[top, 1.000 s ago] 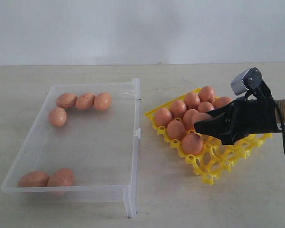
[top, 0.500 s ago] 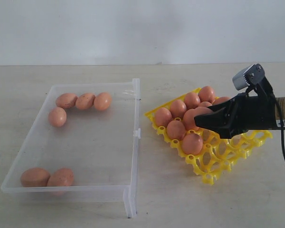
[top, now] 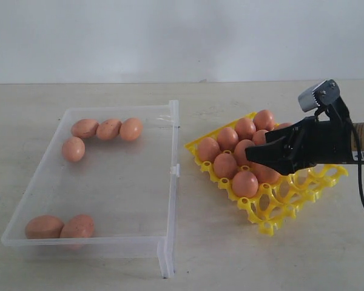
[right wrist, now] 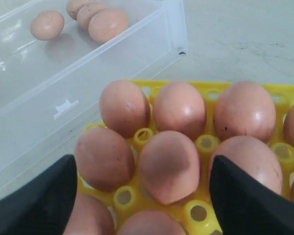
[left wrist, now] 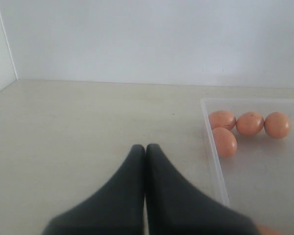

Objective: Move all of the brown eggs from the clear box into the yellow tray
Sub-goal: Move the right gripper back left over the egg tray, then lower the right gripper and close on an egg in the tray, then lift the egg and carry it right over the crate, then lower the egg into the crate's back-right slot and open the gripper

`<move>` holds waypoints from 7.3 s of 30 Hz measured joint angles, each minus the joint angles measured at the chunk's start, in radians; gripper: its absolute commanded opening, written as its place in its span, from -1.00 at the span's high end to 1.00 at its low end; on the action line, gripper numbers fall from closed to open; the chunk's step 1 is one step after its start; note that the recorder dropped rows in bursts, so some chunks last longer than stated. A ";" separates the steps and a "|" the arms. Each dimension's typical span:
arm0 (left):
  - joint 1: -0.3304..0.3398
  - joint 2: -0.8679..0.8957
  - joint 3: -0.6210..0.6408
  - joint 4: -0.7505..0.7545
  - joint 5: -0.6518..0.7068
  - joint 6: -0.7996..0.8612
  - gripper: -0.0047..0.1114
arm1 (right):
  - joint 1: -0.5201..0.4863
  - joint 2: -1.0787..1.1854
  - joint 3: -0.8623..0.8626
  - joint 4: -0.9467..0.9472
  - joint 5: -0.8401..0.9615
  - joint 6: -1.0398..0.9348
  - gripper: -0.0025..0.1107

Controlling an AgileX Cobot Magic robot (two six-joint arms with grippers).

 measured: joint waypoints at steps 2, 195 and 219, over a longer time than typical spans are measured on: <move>0.000 0.000 0.000 0.000 0.000 0.000 0.99 | 0.000 0.000 0.000 0.005 -0.002 0.002 -0.30; 0.000 0.000 0.000 0.000 0.000 0.000 0.99 | -0.167 0.143 -0.060 -0.060 -0.142 0.014 0.96; 0.000 0.000 0.000 0.000 0.000 0.000 0.99 | -0.167 0.144 -0.060 -0.025 -0.180 0.030 0.96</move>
